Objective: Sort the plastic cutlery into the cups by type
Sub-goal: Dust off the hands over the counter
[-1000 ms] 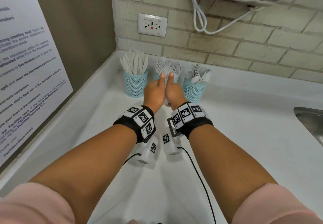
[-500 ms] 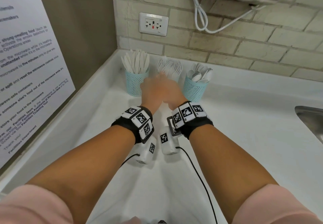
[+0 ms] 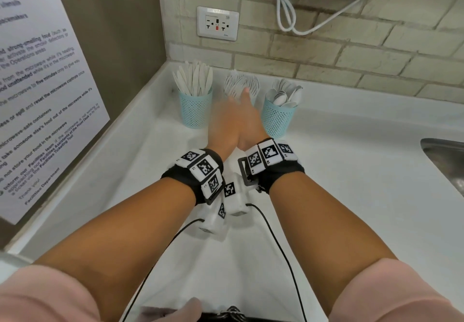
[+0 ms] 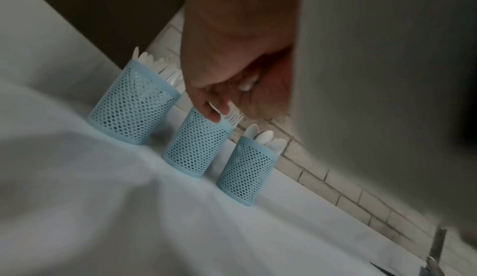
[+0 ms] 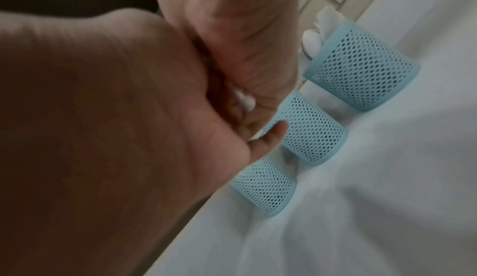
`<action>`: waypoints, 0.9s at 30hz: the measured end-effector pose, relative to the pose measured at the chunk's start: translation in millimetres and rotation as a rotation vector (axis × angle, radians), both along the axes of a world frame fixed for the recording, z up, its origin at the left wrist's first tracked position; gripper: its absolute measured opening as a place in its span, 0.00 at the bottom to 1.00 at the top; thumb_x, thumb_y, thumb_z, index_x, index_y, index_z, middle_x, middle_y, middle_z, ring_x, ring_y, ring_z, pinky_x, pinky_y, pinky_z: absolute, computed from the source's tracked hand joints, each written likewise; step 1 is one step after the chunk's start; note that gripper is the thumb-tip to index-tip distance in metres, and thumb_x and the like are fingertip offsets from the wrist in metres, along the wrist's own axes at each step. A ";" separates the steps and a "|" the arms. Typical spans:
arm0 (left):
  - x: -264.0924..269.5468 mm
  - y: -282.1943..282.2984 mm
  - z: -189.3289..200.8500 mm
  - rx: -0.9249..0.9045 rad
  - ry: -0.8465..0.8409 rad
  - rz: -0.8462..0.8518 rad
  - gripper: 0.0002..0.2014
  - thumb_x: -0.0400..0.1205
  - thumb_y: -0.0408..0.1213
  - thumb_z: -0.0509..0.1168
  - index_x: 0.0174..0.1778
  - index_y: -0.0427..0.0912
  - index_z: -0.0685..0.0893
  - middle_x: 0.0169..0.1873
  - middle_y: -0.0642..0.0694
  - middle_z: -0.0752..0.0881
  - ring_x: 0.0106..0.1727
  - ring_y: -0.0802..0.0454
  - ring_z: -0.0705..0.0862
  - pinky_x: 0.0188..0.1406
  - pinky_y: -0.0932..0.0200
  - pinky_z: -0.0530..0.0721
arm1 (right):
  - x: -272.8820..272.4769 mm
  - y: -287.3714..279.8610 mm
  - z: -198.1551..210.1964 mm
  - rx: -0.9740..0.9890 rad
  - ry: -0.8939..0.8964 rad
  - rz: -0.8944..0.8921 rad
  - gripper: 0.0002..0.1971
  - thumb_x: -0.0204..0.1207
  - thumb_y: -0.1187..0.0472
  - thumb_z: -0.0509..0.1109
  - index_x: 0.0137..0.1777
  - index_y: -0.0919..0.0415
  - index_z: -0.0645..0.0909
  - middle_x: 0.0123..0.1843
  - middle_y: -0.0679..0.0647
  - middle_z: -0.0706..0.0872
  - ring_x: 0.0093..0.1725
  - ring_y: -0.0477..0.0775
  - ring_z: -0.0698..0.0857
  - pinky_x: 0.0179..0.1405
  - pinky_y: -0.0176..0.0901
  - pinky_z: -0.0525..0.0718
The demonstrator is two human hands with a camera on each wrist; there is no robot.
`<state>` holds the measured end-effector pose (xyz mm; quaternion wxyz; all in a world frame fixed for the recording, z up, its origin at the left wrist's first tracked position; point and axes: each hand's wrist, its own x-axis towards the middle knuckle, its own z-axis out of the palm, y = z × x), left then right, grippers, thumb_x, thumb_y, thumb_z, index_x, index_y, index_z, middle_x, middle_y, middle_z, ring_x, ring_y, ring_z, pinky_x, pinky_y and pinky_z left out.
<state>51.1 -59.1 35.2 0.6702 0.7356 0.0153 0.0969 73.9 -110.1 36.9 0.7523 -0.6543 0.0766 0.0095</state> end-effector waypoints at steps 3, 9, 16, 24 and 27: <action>-5.4 0.5 6.3 -0.051 -0.014 0.003 0.26 0.87 0.55 0.43 0.54 0.43 0.82 0.48 0.49 0.84 0.52 0.52 0.82 0.52 0.58 0.77 | -12.0 0.8 7.3 0.363 -0.007 0.072 0.35 0.82 0.35 0.43 0.52 0.61 0.84 0.49 0.59 0.89 0.55 0.55 0.86 0.67 0.49 0.78; -11.6 -5.6 5.0 0.064 -0.047 0.036 0.28 0.87 0.55 0.44 0.40 0.39 0.82 0.41 0.43 0.87 0.46 0.49 0.84 0.45 0.58 0.78 | -20.0 -3.0 4.9 0.358 0.016 0.046 0.34 0.81 0.34 0.42 0.45 0.59 0.82 0.35 0.55 0.88 0.47 0.52 0.85 0.62 0.49 0.79; -27.1 -15.6 5.4 0.115 -0.036 -0.014 0.23 0.88 0.49 0.47 0.47 0.36 0.80 0.43 0.43 0.83 0.46 0.50 0.81 0.47 0.60 0.75 | -32.7 -14.7 -7.2 0.321 0.068 0.017 0.28 0.85 0.42 0.46 0.42 0.61 0.79 0.38 0.57 0.85 0.45 0.52 0.84 0.53 0.45 0.80; -54.5 -20.9 16.2 -0.160 0.180 -0.119 0.25 0.87 0.56 0.41 0.38 0.48 0.78 0.32 0.53 0.85 0.36 0.60 0.86 0.39 0.62 0.86 | -63.3 -41.2 20.0 0.572 0.213 0.235 0.25 0.84 0.47 0.55 0.28 0.59 0.72 0.20 0.52 0.73 0.22 0.46 0.76 0.23 0.34 0.75; -84.0 -3.2 11.9 -0.184 0.298 -0.305 0.30 0.84 0.62 0.37 0.53 0.50 0.82 0.44 0.50 0.90 0.44 0.54 0.90 0.40 0.59 0.88 | -86.8 -58.3 40.7 0.786 0.199 0.460 0.18 0.81 0.54 0.62 0.32 0.63 0.77 0.26 0.58 0.79 0.25 0.52 0.81 0.25 0.38 0.80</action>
